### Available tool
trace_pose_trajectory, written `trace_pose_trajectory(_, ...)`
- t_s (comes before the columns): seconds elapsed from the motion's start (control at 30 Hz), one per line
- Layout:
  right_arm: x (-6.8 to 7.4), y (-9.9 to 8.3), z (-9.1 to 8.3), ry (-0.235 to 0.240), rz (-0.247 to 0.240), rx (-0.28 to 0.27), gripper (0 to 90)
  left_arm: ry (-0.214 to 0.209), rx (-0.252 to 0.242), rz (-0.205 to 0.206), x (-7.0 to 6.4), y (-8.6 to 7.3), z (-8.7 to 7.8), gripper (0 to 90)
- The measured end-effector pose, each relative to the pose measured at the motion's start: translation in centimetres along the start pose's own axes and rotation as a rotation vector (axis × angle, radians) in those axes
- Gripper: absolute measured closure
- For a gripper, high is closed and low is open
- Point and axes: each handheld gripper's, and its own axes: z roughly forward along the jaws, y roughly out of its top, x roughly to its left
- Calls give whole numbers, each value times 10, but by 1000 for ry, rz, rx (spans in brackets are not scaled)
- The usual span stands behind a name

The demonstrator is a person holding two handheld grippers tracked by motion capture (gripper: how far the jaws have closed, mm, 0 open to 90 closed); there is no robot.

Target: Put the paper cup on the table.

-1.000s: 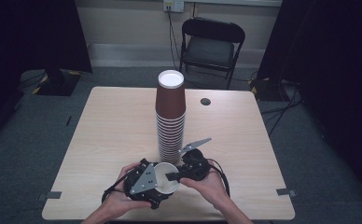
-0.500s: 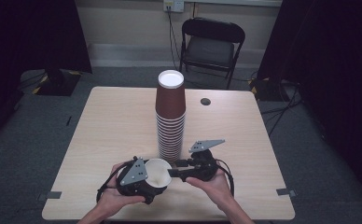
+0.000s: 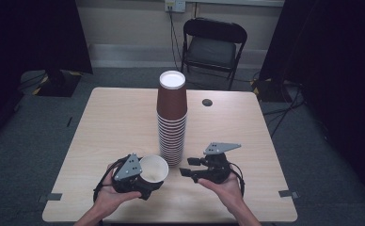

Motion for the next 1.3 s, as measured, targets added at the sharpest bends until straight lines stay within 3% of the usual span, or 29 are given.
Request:
trace_pose_trajectory(0.17,-3,-6,-7,-18,0,-31,446,22,-15,-28,6,-1,-4,101)
trace_pose_trajectory(0.43,-12,-17,-23,-102,13,-83,443,89,-22,-93,20,-3,-10,100)
trace_pose_trajectory(0.73,-20,-31,-30,-145,37,-80,412,121,-30,-155,29,-2,-14,100)
trace_pose_trajectory(1.03,-29,-47,-40,-205,62,-53,387,189,-49,-241,45,-3,-17,101)
trace_pose_trajectory(1.3,-28,-57,-45,-237,71,-49,388,257,-61,-235,60,8,-19,101)
